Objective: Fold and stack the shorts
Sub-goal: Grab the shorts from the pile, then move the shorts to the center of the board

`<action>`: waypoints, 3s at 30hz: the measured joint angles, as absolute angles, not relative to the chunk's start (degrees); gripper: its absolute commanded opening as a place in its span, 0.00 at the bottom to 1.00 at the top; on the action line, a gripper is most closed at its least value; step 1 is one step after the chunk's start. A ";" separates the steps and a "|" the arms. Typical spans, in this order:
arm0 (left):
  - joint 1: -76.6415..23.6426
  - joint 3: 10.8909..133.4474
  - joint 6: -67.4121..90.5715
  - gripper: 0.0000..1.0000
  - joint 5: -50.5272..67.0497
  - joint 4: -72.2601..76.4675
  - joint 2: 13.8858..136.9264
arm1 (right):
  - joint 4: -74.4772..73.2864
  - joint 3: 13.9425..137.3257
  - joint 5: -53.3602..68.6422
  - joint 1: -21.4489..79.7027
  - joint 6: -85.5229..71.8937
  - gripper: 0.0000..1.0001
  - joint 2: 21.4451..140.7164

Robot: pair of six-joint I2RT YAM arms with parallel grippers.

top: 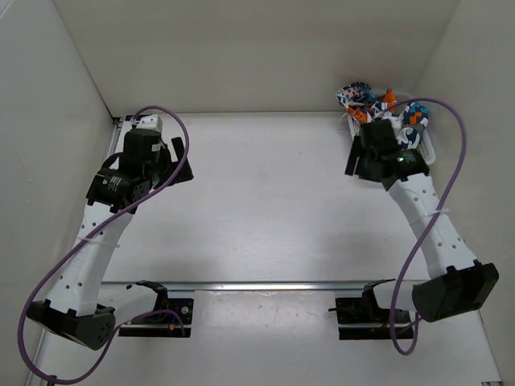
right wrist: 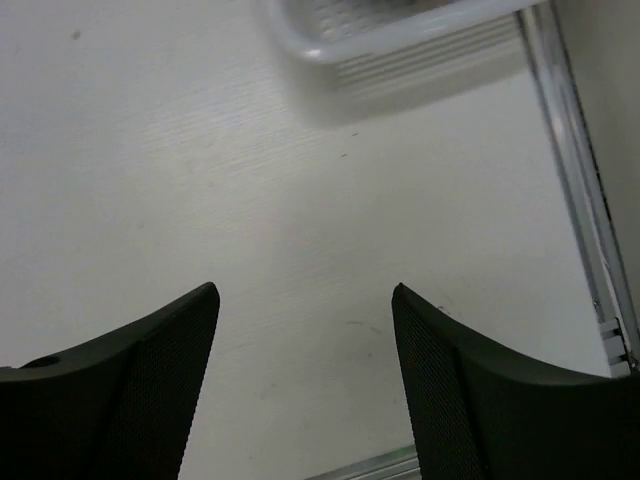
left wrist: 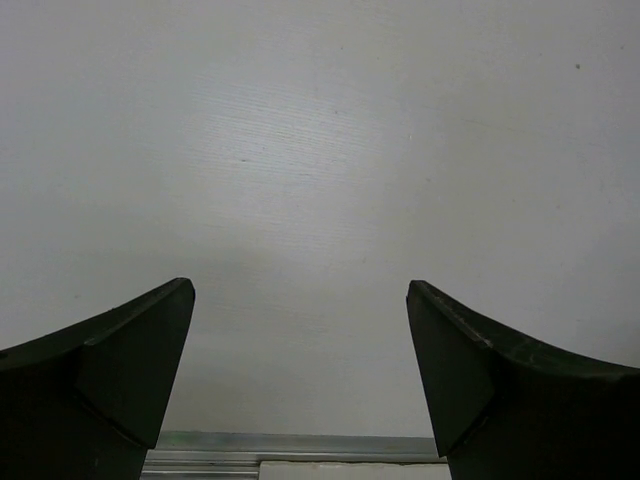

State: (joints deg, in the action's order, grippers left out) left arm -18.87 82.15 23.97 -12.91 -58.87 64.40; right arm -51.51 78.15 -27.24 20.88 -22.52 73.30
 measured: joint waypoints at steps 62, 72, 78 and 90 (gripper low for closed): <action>-14.24 87.15 23.70 1.00 3.62 -62.78 70.08 | -44.47 79.59 -6.04 30.68 -23.66 0.91 74.76; -11.90 65.23 33.32 1.00 3.88 -58.67 75.33 | -46.44 71.35 -2.17 27.14 -25.63 0.95 72.51; -1.67 64.01 34.74 1.00 4.25 -52.03 88.07 | -47.07 66.87 -2.31 37.08 -30.13 1.00 74.30; -2.28 73.28 34.02 0.10 13.65 -47.53 109.30 | -48.40 64.27 -6.48 42.15 -37.01 1.00 74.78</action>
State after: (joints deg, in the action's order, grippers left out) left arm -2.28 73.28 34.02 13.65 -47.53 109.30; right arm -48.40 64.27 -6.48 42.15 -37.01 74.78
